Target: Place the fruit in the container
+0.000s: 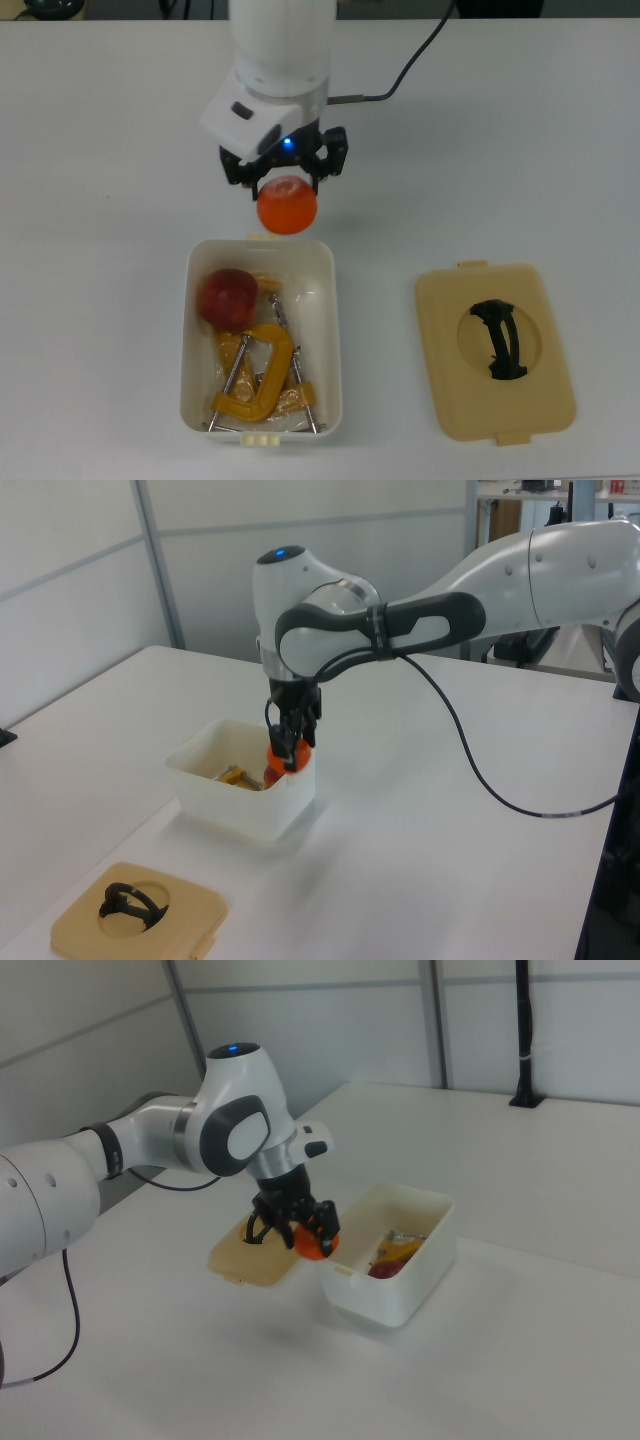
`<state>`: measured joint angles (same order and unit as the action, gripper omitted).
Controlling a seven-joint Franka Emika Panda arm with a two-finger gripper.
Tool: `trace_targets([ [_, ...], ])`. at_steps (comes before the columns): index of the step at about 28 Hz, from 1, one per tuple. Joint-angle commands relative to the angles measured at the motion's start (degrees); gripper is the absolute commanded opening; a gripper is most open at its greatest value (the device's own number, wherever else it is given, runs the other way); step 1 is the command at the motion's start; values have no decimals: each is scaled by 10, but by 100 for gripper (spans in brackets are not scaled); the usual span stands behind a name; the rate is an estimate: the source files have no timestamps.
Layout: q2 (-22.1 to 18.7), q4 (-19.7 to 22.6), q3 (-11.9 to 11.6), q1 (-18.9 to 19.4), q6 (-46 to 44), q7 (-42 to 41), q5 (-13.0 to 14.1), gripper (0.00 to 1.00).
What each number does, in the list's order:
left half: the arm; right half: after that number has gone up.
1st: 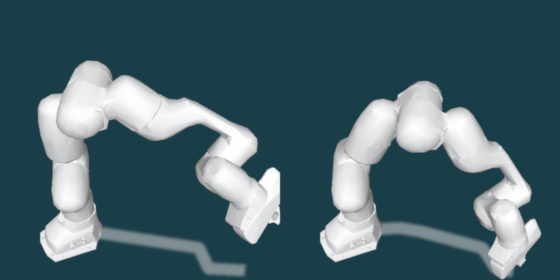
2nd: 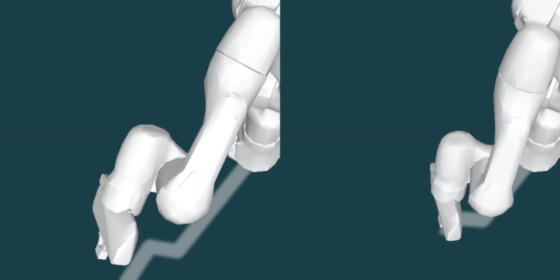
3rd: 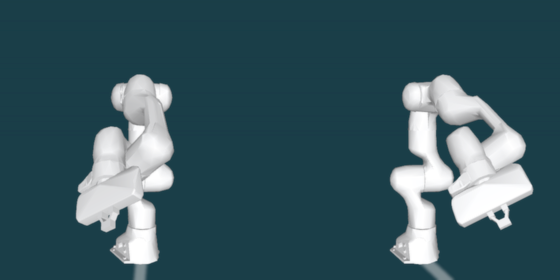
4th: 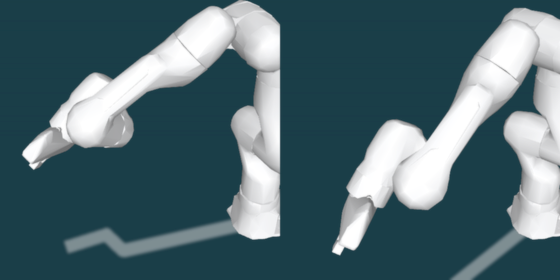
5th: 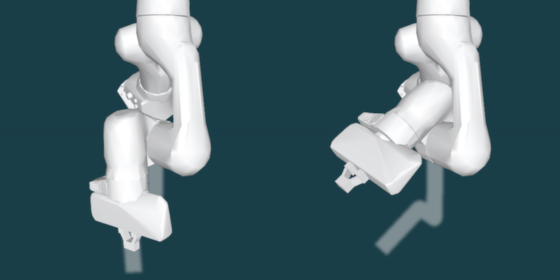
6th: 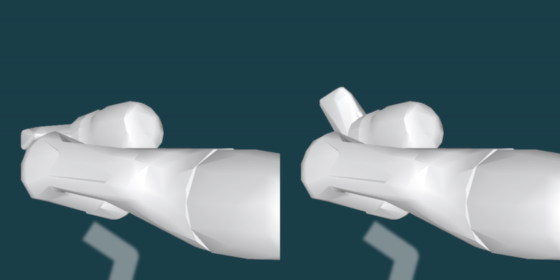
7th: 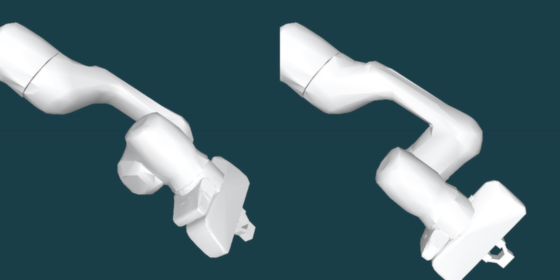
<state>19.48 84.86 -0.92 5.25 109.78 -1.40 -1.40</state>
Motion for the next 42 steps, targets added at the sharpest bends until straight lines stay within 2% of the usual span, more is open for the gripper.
trace_targets([
  [1, 21, 0, -5, -5, 89, 43, 10, 2],
  [3, 27, 0, -6, -7, 110, 52, 9, 4],
  [4, 32, 0, -6, -10, 121, 54, 9, 13],
  [5, 35, 0, -7, -11, 124, 55, 10, 25],
  [6, 36, 0, -7, -12, 124, 55, 10, 46],
  [7, 36, 0, -7, -12, 124, 55, 10, 73],
  [8, 36, 1, -7, -13, 124, 55, 10, 96],
  [9, 36, 1, -7, -15, 124, 54, 10, 100],
  [13, 31, 1, -8, -23, 115, 50, 17, 100],
  [18, 12, 3, -8, -27, 41, 46, 17, 100],
  [22, -11, 3, -8, -44, -22, 22, 16, 100],
  [29, -29, 0, -8, -60, -87, -10, 11, 100],
  [32, -29, -2, -8, -62, -100, -31, 8, 100],
  [42, -33, -1, -9, -71, -100, -29, -11, 100],
])
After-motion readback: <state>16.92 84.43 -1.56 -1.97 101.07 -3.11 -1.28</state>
